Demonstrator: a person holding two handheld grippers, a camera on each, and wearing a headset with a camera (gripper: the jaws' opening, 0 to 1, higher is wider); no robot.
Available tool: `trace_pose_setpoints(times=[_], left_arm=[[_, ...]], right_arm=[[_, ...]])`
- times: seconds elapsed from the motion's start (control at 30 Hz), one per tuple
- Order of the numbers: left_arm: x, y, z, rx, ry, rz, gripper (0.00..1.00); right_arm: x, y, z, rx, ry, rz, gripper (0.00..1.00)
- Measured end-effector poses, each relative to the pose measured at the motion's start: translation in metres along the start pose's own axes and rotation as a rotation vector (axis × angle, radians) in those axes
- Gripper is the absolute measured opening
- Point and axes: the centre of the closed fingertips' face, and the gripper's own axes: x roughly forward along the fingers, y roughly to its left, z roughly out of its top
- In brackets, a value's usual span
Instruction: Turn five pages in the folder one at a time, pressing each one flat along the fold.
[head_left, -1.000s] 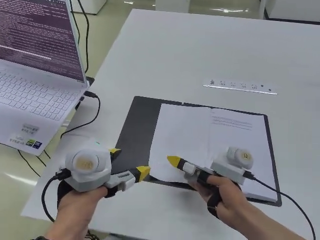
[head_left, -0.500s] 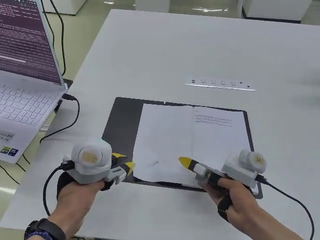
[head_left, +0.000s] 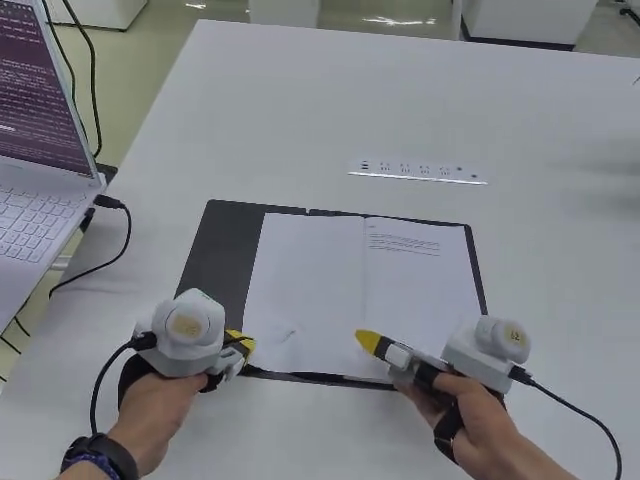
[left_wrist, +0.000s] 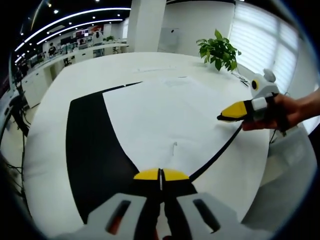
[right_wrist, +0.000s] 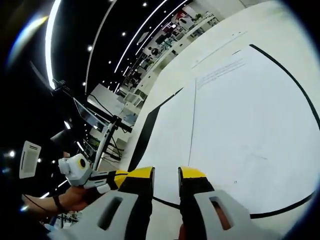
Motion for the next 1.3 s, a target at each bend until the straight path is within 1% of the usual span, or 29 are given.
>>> trace_pose_setpoints(times=[0.13,0.27,0.33,0.47,0.53,0.67,0.77,0.9,0.97,1.17,1.23,1.3], left_arm=[[0.008,0.000,-0.010,-0.007,0.024,-0.004,0.00],[0.009,0.000,-0.018,-0.001,0.046,0.002,0.00],[0.009,-0.003,-0.022,0.005,0.051,-0.007,0.00],[0.010,-0.001,-0.020,0.009,0.040,-0.002,0.01],[0.010,-0.004,-0.020,0.035,0.042,-0.006,0.02],[0.010,-0.004,-0.021,0.054,0.040,-0.008,0.04],[0.009,-0.004,-0.020,0.055,0.038,-0.005,0.04],[0.009,-0.003,-0.021,0.057,0.034,-0.002,0.03],[0.009,-0.003,-0.021,0.058,0.032,0.000,0.03],[0.010,-0.003,-0.020,0.068,0.034,0.004,0.03],[0.009,-0.002,-0.020,0.069,0.034,0.005,0.03],[0.009,-0.002,-0.020,0.062,0.034,0.005,0.03]], right_arm=[[-0.002,-0.004,0.000,0.006,-0.001,-0.008,0.17],[-0.002,-0.005,0.000,-0.004,0.006,-0.007,0.17],[-0.001,-0.005,0.000,-0.014,0.010,-0.002,0.17],[0.001,-0.007,0.000,-0.028,0.023,0.000,0.18],[0.003,-0.006,0.001,-0.033,0.026,0.006,0.18],[0.011,-0.003,0.004,-0.053,0.040,0.019,0.18],[0.018,0.000,0.008,-0.070,0.050,0.029,0.18],[0.030,-0.001,0.014,-0.086,0.061,0.039,0.18],[0.037,-0.002,0.021,-0.089,0.062,0.045,0.18],[0.054,-0.004,0.035,-0.092,0.055,0.050,0.17],[0.059,-0.007,0.040,-0.104,0.042,0.046,0.15],[0.064,-0.010,0.043,-0.091,0.032,0.047,0.14]])
